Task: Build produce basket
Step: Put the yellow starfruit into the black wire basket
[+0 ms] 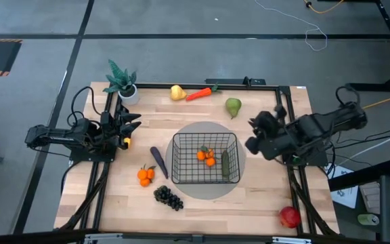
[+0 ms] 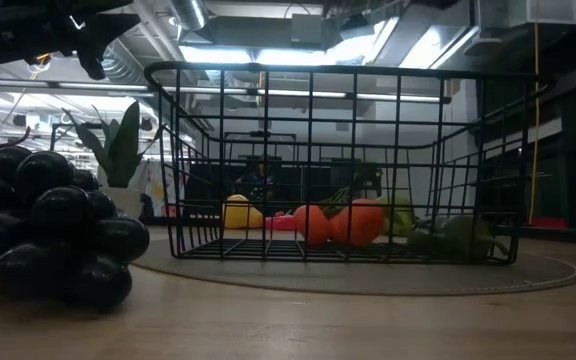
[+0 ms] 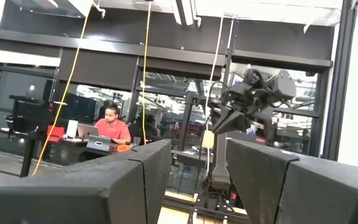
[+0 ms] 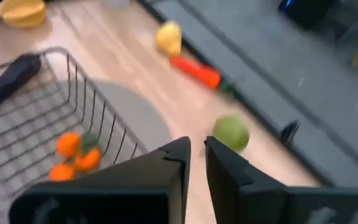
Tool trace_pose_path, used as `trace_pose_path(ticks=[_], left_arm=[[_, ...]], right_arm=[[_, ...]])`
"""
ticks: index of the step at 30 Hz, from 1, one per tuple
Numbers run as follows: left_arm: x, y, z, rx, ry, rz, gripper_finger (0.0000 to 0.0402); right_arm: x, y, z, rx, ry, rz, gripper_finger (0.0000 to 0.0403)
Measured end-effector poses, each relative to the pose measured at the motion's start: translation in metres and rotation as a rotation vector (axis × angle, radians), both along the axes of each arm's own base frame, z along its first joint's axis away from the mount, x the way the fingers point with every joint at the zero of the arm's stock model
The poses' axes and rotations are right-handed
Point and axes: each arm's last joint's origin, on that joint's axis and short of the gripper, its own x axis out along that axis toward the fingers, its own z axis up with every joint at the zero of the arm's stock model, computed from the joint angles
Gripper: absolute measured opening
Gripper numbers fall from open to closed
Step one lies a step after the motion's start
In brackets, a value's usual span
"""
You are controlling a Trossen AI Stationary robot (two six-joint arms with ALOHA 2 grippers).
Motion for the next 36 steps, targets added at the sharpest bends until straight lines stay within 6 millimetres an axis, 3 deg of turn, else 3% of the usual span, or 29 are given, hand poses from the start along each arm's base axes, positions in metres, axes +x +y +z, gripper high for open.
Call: trace_pose_path(ticks=[4,11,14,21,26,31,36], left_arm=[[0.000,0.000,0.000,0.000,-0.003,0.000,0.0151],[0.001,0.000,-0.001,-0.017,0.008,-0.011,0.0151],[0.005,0.000,-0.004,-0.065,0.105,-0.036,0.0151],[0.009,0.000,0.019,-0.136,0.273,-0.053,0.0151],[0.014,0.002,0.026,-0.205,0.563,0.044,0.0151],[0.011,0.005,0.032,-0.438,0.833,0.158,0.0151],[0.010,0.003,0.032,-0.667,1.066,0.166,0.0151]], right_arm=[[-0.015,0.007,-0.001,0.113,0.026,-0.012,0.0043],[-0.034,0.026,-0.006,0.118,0.007,0.021,0.0043],[-0.038,0.033,-0.011,0.096,-0.022,0.024,0.0043],[-0.040,0.038,-0.031,0.033,-0.055,-0.001,0.0043],[-0.038,0.040,-0.050,0.043,-0.065,-0.047,0.0043],[-0.037,0.040,-0.068,0.028,-0.048,-0.057,0.0043],[-0.037,0.041,-0.077,0.023,-0.047,-0.057,0.0043]])
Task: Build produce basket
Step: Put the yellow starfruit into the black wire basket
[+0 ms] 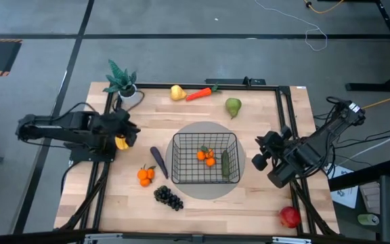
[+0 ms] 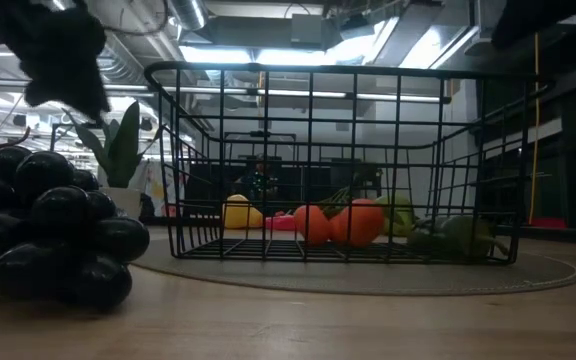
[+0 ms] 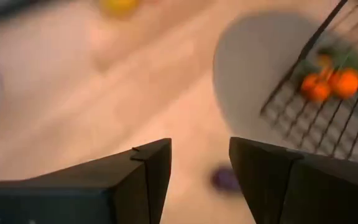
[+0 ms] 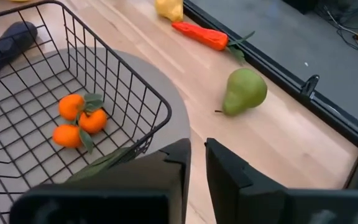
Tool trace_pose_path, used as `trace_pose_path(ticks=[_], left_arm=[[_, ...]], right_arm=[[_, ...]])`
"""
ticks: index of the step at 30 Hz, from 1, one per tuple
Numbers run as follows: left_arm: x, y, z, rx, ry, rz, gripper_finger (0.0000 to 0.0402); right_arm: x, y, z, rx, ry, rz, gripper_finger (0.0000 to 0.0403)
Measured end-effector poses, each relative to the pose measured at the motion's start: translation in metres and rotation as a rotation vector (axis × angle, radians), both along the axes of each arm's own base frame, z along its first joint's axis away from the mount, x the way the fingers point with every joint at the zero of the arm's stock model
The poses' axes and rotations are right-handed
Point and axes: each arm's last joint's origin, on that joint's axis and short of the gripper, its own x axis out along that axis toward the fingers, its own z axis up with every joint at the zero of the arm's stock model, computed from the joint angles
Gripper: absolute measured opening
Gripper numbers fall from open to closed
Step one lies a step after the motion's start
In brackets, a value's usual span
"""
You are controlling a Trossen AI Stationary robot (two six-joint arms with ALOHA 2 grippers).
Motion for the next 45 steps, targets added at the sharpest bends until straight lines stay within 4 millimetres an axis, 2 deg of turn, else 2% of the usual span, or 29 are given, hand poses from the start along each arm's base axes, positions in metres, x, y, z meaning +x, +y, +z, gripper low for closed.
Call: trace_pose_path(ticks=[3,7,13,18,27,31,36,45], left_arm=[[0.004,-0.002,-0.007,-0.142,0.109,0.040,0.0151],[0.006,-0.005,-0.026,-0.289,0.377,0.134,0.0151],[0.025,-0.005,-0.040,-0.318,0.535,0.189,0.0151],[0.031,0.001,-0.038,-0.335,0.681,0.281,0.0151],[0.036,0.008,-0.022,-0.377,0.846,0.422,0.0144],[0.040,0.008,-0.033,-0.444,0.915,0.436,0.0144],[0.047,0.008,-0.049,-0.434,0.992,0.448,0.0144],[0.063,0.012,-0.061,-0.435,0.949,0.441,0.0144]], right_arm=[[0.001,0.001,-0.003,0.004,-0.005,0.000,0.0043],[0.001,0.001,-0.004,0.012,-0.014,0.000,0.0043],[0.002,0.002,-0.004,0.022,-0.025,0.000,0.0043],[0.003,0.003,-0.004,0.032,-0.036,0.000,0.0043],[0.004,0.003,-0.004,0.036,-0.039,0.001,0.0043],[0.004,0.003,-0.004,0.036,-0.039,0.001,0.0043],[0.004,0.003,-0.004,0.034,-0.037,0.003,0.0043],[0.004,0.003,-0.004,0.040,-0.030,0.005,0.0043]])
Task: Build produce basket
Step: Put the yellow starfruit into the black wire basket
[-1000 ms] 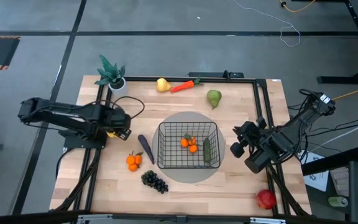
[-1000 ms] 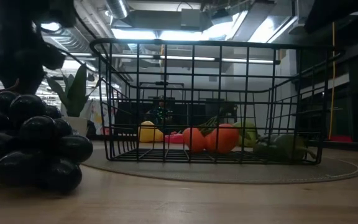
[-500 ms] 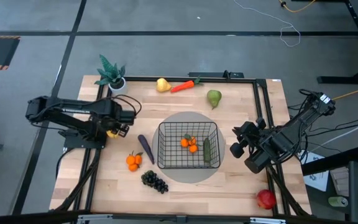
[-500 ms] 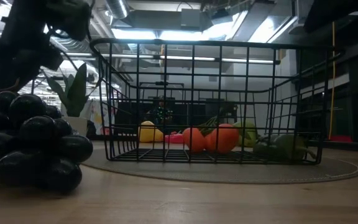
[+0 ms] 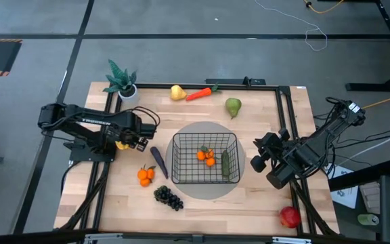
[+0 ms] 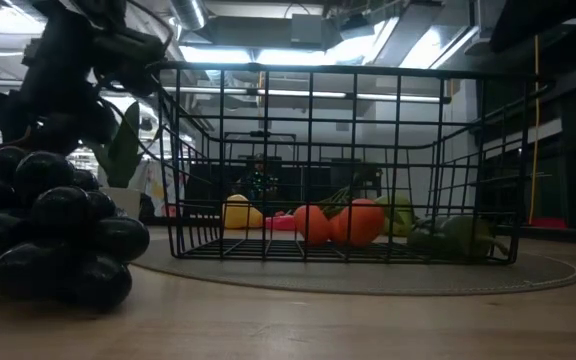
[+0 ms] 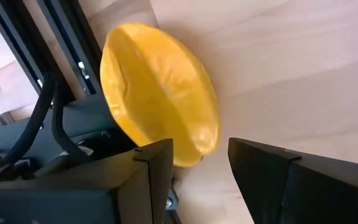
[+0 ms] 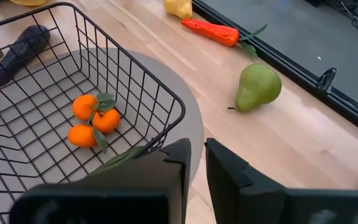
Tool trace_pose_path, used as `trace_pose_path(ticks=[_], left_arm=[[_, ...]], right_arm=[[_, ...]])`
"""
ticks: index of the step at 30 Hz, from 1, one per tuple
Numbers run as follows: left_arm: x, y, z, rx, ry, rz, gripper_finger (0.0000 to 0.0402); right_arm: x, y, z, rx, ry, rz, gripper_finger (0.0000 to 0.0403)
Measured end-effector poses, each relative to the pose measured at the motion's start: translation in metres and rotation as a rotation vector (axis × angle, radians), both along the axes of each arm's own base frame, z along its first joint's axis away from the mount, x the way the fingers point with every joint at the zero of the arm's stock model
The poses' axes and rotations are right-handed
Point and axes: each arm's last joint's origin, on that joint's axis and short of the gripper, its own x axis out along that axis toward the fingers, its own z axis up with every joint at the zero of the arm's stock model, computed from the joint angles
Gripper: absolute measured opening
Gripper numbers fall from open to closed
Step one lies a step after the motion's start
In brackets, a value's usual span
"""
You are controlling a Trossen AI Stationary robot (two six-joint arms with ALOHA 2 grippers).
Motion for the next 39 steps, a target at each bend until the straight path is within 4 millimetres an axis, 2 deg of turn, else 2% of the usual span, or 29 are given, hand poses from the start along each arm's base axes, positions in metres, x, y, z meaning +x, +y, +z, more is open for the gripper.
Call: trace_pose_path(ticks=[7,12,15,19,22,31,34,39], left_arm=[[0.005,0.001,-0.004,-0.032,0.034,-0.038,0.0144],[0.013,0.000,0.015,0.016,0.010,-0.102,0.0144],[0.004,0.002,0.022,0.047,0.109,-0.093,0.0144],[-0.006,0.007,0.006,0.001,0.153,-0.052,0.0144],[-0.007,0.010,-0.009,-0.011,0.098,-0.023,0.0144],[0.002,0.020,-0.014,-0.044,-0.004,-0.078,0.0144],[0.009,0.022,-0.015,-0.020,-0.065,-0.145,0.0144],[0.014,0.025,-0.017,0.046,-0.089,-0.163,0.0133]], right_arm=[[0.000,0.001,-0.001,0.031,0.028,0.004,0.0043],[0.000,0.001,-0.001,0.032,0.029,0.004,0.0043],[0.000,0.001,-0.001,0.032,0.029,0.004,0.0043],[0.000,0.001,-0.002,0.033,0.029,0.004,0.0043],[-0.001,0.001,-0.003,0.029,0.034,0.004,0.0043],[-0.001,0.001,-0.003,0.036,0.038,0.006,0.0043],[-0.001,0.001,-0.003,0.035,0.038,0.006,0.0043],[-0.001,0.001,-0.003,0.035,0.038,0.006,0.0043]])
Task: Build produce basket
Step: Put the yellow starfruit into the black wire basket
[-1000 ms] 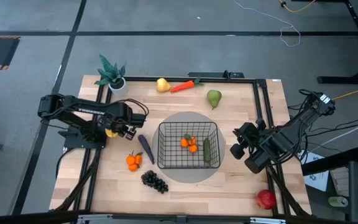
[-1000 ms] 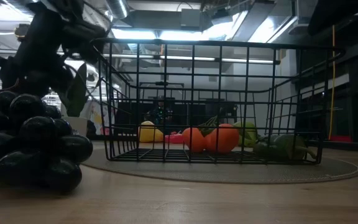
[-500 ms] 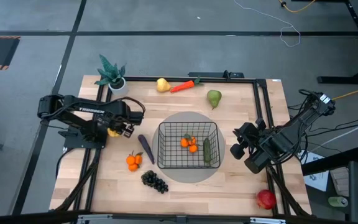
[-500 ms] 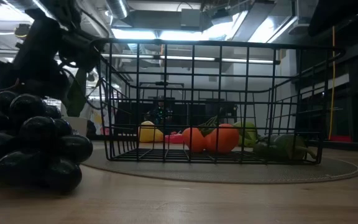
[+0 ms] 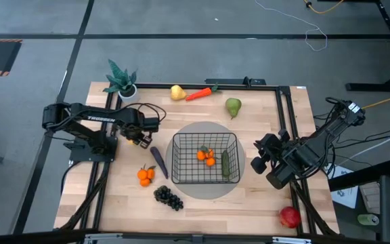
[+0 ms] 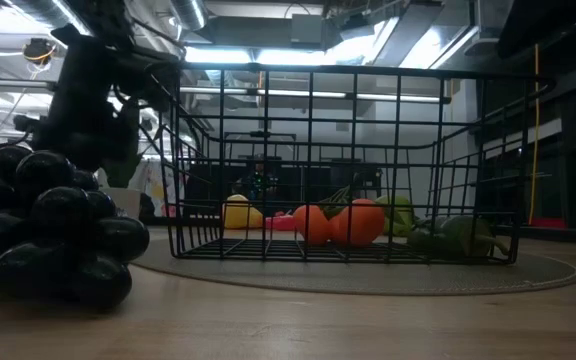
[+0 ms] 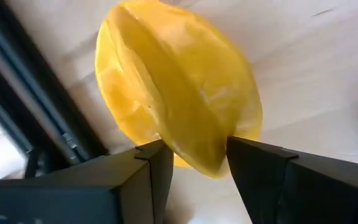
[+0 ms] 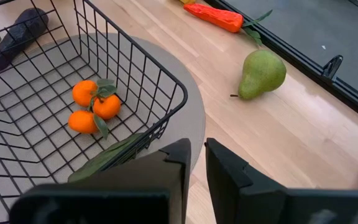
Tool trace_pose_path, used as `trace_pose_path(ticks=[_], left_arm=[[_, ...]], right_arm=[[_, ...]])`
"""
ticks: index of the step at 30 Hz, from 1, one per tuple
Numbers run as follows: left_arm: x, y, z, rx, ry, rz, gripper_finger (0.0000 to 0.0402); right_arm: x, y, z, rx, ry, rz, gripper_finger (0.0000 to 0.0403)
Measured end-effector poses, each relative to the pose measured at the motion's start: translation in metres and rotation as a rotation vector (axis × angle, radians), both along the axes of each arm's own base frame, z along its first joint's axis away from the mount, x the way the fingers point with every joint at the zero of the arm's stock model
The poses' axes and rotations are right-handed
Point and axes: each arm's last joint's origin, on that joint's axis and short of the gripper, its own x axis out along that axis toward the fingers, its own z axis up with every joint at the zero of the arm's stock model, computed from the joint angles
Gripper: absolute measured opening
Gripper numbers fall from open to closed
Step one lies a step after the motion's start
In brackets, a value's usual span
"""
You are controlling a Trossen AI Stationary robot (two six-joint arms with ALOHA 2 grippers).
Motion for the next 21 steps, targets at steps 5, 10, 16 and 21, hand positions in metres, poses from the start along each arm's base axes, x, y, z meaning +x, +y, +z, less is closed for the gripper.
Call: trace_pose_path(ticks=[5,10,16,21], left_arm=[[0.000,0.001,0.000,0.033,0.008,-0.005,0.0074],[0.001,-0.004,0.001,0.033,0.011,-0.048,0.0012],[0.005,-0.015,0.007,0.051,-0.010,-0.100,0.0004],[0.022,-0.028,0.037,0.181,-0.063,-0.194,0.0002]], right_arm=[[0.000,0.000,0.000,0.001,-0.001,0.000,0.0043],[0.000,0.000,0.000,0.001,-0.001,0.000,0.0043],[0.000,0.000,0.000,0.001,-0.001,0.000,0.0043],[0.000,0.000,0.000,0.001,-0.001,0.000,0.0043]])
